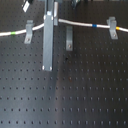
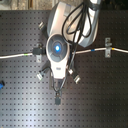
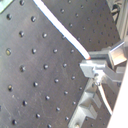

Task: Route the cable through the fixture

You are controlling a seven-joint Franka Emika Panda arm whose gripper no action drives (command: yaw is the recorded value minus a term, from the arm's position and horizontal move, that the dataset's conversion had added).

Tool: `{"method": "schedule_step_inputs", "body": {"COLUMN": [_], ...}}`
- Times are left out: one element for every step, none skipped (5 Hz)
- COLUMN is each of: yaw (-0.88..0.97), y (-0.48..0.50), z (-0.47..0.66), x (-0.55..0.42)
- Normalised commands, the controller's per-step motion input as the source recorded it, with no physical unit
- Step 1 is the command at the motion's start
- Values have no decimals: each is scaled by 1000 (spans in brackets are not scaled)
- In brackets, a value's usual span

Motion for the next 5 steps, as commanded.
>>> {"method": "schedule_step_inputs", "body": {"yaw": [217, 260, 260, 71, 0], "y": [390, 329, 264, 75, -10], "z": [142, 165, 239, 264, 144], "x": [-38, 13, 38, 75, 130]}}
